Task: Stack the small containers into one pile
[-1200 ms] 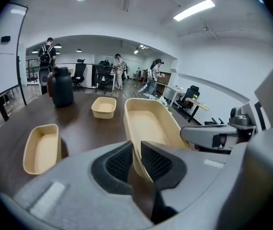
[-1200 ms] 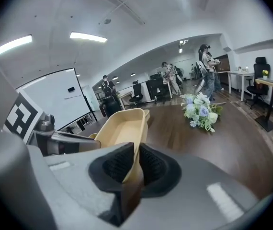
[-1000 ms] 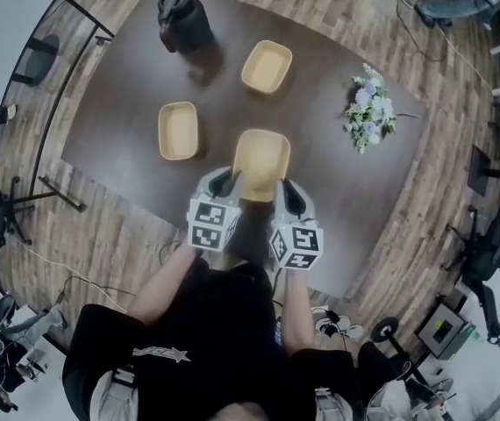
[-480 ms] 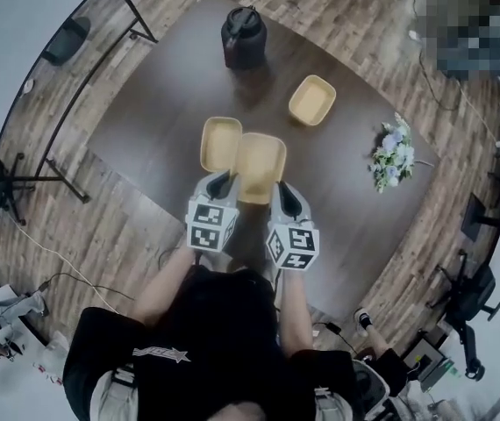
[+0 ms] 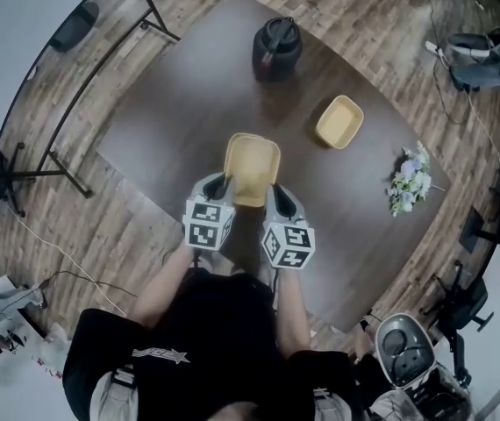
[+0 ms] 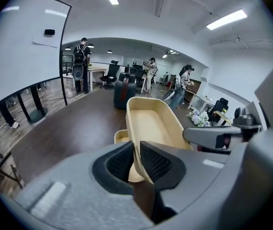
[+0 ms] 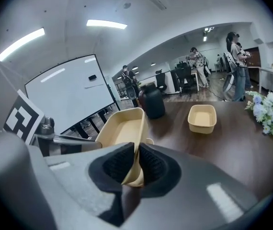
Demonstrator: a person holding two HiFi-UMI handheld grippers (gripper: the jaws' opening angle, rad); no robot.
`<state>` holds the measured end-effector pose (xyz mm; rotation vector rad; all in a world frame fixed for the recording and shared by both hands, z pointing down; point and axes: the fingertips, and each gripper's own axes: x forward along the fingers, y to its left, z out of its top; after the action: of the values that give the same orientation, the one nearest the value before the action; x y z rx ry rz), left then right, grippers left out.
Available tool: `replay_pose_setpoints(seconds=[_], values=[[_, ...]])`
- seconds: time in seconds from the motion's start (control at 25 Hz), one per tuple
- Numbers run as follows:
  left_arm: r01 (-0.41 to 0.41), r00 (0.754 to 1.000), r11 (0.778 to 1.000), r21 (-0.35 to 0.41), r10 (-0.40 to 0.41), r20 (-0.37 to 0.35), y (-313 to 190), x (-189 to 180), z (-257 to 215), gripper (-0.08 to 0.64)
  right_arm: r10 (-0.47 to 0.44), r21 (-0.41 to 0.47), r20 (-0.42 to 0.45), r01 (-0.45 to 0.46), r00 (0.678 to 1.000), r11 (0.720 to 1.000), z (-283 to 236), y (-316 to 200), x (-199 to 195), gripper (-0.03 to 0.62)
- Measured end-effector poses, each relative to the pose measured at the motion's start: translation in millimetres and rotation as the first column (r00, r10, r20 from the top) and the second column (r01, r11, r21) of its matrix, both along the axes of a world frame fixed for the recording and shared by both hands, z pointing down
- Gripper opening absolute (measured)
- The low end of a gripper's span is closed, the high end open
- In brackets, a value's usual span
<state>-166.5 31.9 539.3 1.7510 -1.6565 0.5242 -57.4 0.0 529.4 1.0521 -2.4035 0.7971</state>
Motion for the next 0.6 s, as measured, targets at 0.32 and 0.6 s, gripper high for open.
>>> replay_pose_setpoints(seconds=[0.32, 0.6], values=[[-0.021, 0.999, 0.991, -0.133, 0.015, -0.044, -12, -25, 48, 0.052, 0.012, -0.120, -0.049, -0.018, 0.999, 0.993, 44, -12, -26, 0.035], [-0.042, 0.997, 0.975, -0.217, 0.027, -0.073, -15, -27, 79, 0.051, 0.028, -0.203, -0.090, -0.046, 0.996, 0.978, 75, -16, -27, 0.035]])
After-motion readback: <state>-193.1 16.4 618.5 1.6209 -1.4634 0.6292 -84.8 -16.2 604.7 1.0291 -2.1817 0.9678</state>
